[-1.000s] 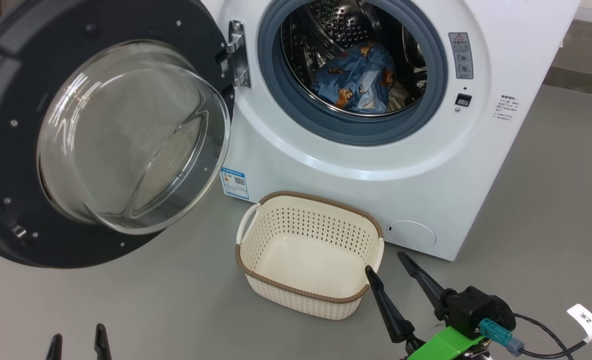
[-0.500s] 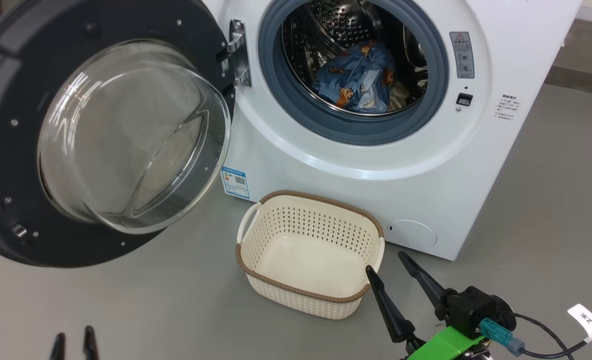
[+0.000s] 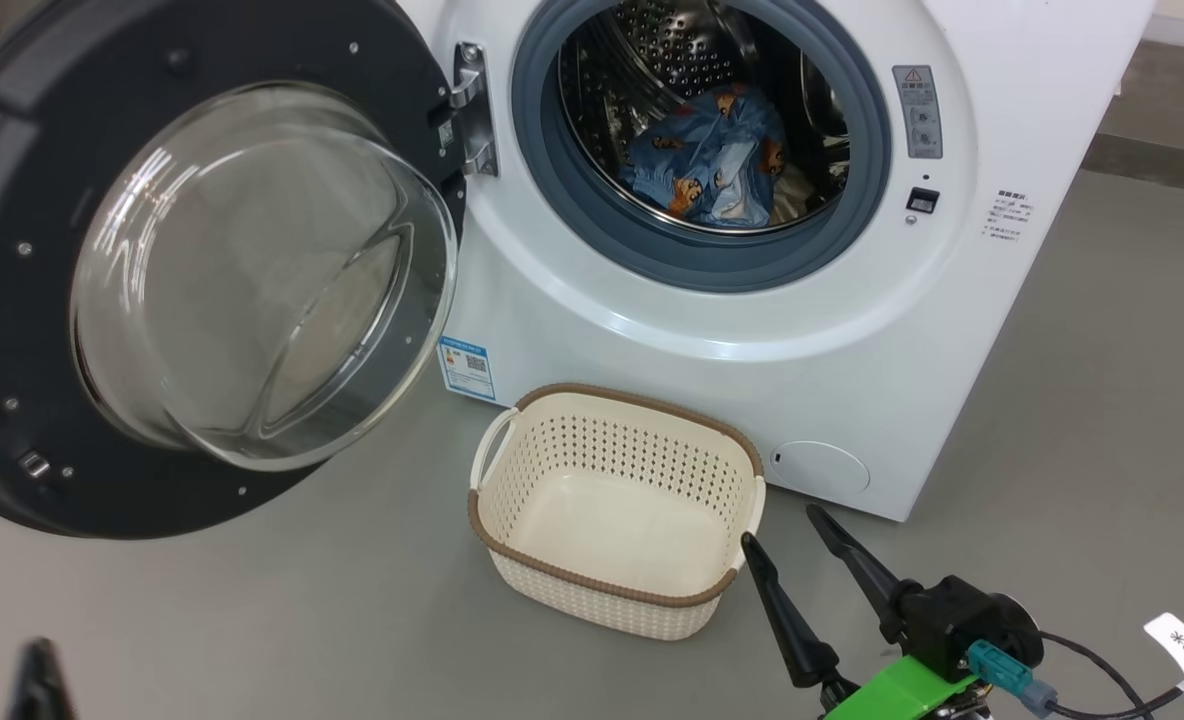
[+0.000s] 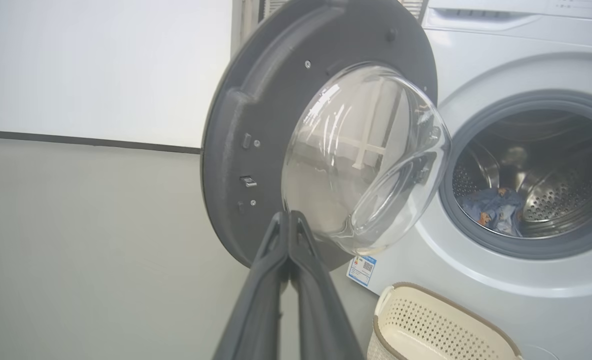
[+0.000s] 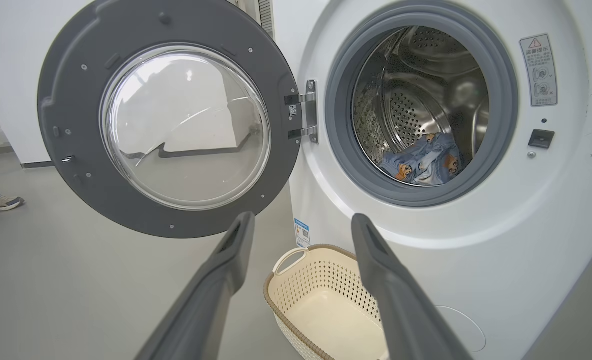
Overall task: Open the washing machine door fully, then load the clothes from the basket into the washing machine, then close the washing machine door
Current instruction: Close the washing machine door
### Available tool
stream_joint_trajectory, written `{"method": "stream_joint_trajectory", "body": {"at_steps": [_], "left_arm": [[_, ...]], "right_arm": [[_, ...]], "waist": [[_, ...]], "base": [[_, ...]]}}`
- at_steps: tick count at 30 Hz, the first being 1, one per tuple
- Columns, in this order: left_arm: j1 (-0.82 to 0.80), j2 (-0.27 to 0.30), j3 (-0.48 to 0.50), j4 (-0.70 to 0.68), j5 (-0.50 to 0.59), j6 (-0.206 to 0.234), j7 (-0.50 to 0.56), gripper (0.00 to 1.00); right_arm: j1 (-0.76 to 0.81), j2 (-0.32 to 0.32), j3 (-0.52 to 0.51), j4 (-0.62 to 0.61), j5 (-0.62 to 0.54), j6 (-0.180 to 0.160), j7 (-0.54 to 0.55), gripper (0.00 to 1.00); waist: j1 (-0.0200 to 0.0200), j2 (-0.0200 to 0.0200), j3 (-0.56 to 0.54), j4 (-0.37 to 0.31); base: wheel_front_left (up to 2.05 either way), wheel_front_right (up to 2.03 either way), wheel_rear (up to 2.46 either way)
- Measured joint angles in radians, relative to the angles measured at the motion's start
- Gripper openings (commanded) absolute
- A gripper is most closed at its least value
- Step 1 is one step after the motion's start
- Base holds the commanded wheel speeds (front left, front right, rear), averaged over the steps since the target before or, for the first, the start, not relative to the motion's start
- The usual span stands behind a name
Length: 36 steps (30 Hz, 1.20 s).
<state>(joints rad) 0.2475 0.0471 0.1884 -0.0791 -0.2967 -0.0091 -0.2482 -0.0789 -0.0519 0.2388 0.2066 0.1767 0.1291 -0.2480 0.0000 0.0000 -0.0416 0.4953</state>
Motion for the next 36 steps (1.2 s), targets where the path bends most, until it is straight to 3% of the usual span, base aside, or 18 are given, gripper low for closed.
{"method": "stream_joint_trajectory", "body": {"at_steps": [6, 15, 19, 27, 32, 36], "left_arm": [[-0.100, 0.040, 0.103, -0.031, -0.059, 0.009, -0.007, 0.00], [-0.383, 0.239, 0.311, 0.071, -0.236, -0.004, 0.029, 0.00], [-0.584, 0.303, 0.388, 0.282, -0.437, -0.048, 0.104, 0.00], [-0.871, 0.410, 0.537, 0.704, -0.738, -0.067, 0.272, 0.00], [-0.933, 0.488, 0.553, 0.893, -0.783, -0.075, 0.349, 0.00], [-0.972, 0.512, 0.584, 1.000, -0.830, -0.086, 0.374, 0.00]], "right_arm": [[0.026, 0.000, -0.020, -0.042, -0.037, 0.000, 0.032, 1.00], [0.057, -0.001, -0.049, -0.135, -0.095, 0.000, 0.093, 1.00], [0.060, -0.018, -0.057, -0.190, -0.114, 0.000, 0.128, 1.00], [0.057, -0.060, -0.042, -0.250, -0.122, 0.000, 0.169, 1.00], [0.056, -0.075, -0.025, -0.264, -0.122, 0.000, 0.179, 1.00], [0.052, -0.083, -0.019, -0.272, -0.122, 0.000, 0.185, 1.00]], "waist": [[0.0000, 0.0000, 0.024, -0.003], [0.0000, 0.0000, 0.088, -0.008], [0.0000, 0.0000, 0.131, -0.010], [0.0000, 0.0000, 0.204, -0.033], [0.0000, 0.0000, 0.230, -0.068], [0.0000, 0.0000, 0.246, -0.095]], "base": [[0.00, 0.00, 0.00], [0.00, 0.00, 0.00], [0.00, 0.00, 0.00], [0.00, 0.00, 0.00], [0.00, 0.00, 0.00], [0.00, 0.00, 0.00]]}}
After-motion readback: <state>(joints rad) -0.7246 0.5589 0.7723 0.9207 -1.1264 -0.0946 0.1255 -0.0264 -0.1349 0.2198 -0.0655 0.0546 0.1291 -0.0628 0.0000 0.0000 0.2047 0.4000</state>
